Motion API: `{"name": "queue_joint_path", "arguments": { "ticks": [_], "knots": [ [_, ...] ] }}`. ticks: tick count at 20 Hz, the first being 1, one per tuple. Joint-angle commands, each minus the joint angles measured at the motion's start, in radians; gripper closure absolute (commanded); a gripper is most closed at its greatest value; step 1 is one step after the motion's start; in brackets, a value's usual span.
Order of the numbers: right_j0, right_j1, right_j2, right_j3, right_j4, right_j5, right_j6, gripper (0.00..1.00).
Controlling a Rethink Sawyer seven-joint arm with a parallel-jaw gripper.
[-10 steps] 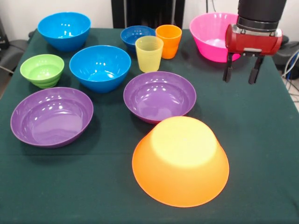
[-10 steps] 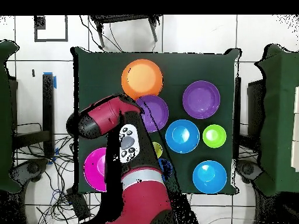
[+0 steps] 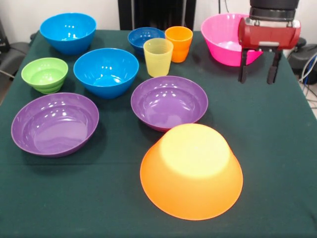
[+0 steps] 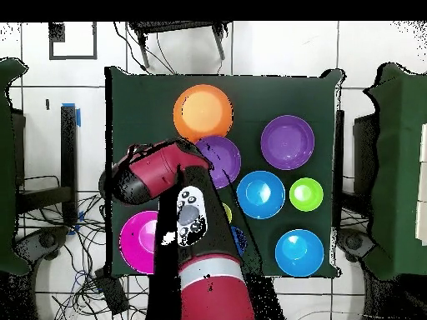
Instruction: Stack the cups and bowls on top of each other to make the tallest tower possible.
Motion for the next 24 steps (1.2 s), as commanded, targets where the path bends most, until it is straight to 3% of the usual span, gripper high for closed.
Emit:
{"name": "queue_joint_path", "arguments": {
  "ticks": [1, 6, 10, 24],
  "knots": [
    [-0.099, -0.094, 0.032, 0.138, -0.003, 0.049, -0.073, 0.0],
    [-0.175, -0.106, 0.086, 0.169, -0.003, 0.089, -0.137, 0.0],
    [-0.178, -0.115, 0.064, 0.156, -0.029, 0.135, -0.151, 0.0],
    [-0.242, -0.048, 0.098, 0.135, -0.08, 0.086, -0.172, 0.0]
  ]
}}
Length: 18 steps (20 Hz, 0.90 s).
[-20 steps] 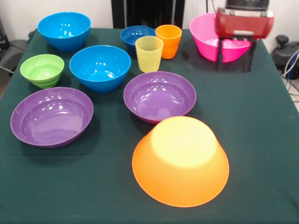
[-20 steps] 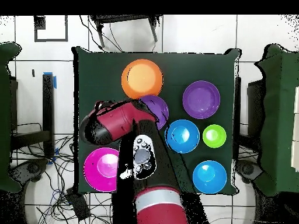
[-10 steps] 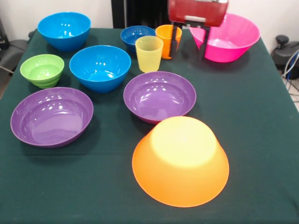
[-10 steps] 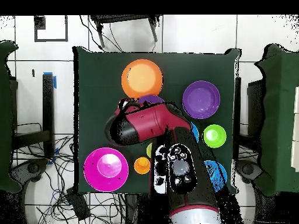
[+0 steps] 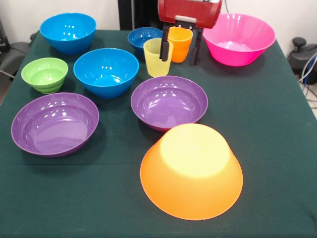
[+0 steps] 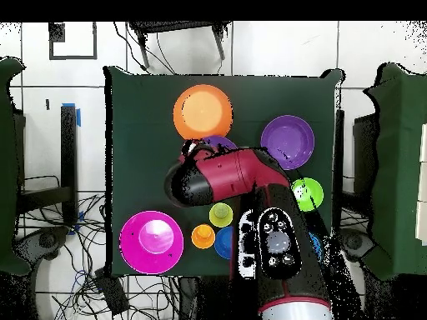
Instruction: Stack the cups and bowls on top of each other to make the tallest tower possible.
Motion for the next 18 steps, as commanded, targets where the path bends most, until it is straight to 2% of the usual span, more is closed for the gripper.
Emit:
{"name": "queue_joint_path", "arguments": {
  "ticks": [1, 5, 10, 18],
  "knots": [
    [-0.016, 0.074, 0.086, 0.043, -0.083, 0.054, -0.174, 0.0],
    [-0.032, 0.076, 0.093, 0.032, -0.097, 0.058, -0.203, 0.0],
    [-0.082, 0.076, 0.127, 0.014, -0.11, 0.086, -0.268, 0.0],
    [-0.13, 0.094, 0.17, -0.003, -0.138, 0.093, -0.293, 0.0]
  ]
}}
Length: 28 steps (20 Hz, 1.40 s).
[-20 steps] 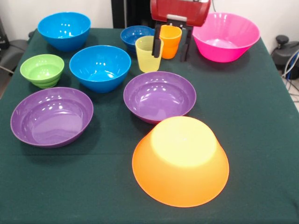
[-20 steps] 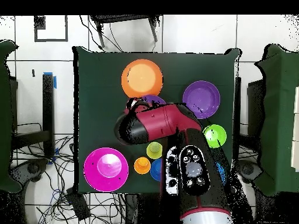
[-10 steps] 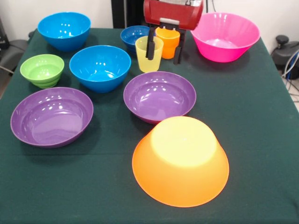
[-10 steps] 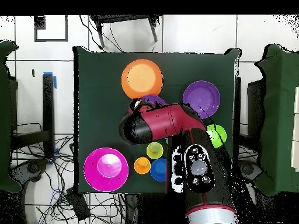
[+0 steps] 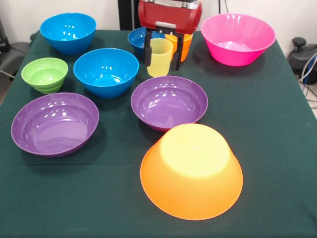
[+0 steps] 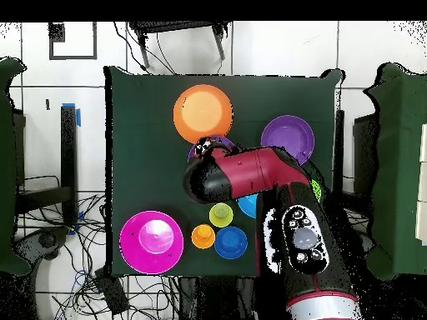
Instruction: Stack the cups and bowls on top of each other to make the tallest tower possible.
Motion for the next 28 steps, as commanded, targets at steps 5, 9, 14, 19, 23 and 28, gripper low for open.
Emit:
{"name": "queue_joint_path", "arguments": {
  "ticks": [5, 9, 14, 19, 23, 28],
  "knots": [
    [-0.038, 0.081, 0.117, -0.004, -0.13, 0.094, -0.279, 0.0],
    [-0.033, 0.091, 0.112, -0.011, -0.156, 0.093, -0.267, 0.0],
    [-0.029, 0.132, 0.095, -0.038, -0.212, 0.069, -0.246, 0.0],
    [-0.044, 0.15, 0.086, -0.05, -0.249, 0.077, -0.247, 0.0],
    [-0.057, 0.169, 0.07, -0.043, -0.281, 0.058, -0.227, 0.0],
    [-0.049, 0.183, 0.034, -0.052, -0.334, 0.04, -0.201, 0.0]
  ]
}}
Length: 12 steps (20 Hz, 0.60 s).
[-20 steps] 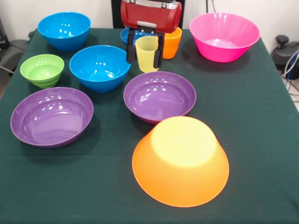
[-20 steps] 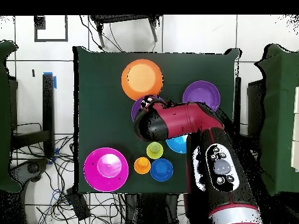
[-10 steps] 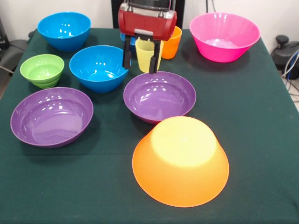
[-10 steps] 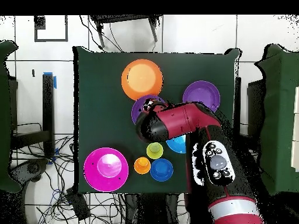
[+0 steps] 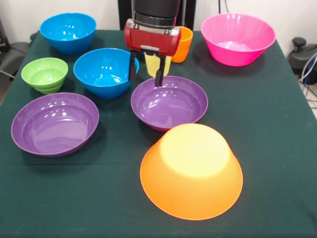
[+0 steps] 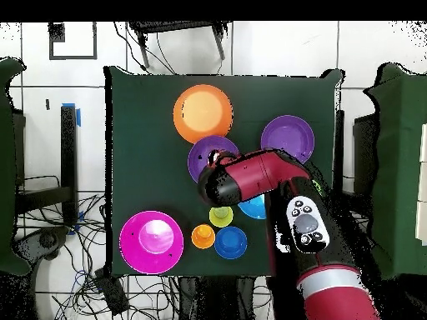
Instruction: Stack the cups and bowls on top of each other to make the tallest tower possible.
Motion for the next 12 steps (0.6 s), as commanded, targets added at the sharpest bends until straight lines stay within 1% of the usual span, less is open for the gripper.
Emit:
{"name": "queue_joint_path", "arguments": {
  "ticks": [1, 7, 12],
  "knots": [
    [-0.001, 0.076, -0.007, -0.038, -0.153, 0.04, -0.2, 0.0],
    [-0.005, 0.051, -0.04, -0.034, -0.212, 0.055, -0.208, 0.0],
    [-0.005, 0.049, -0.053, -0.029, -0.242, 0.05, -0.195, 0.0]
  ]
}}
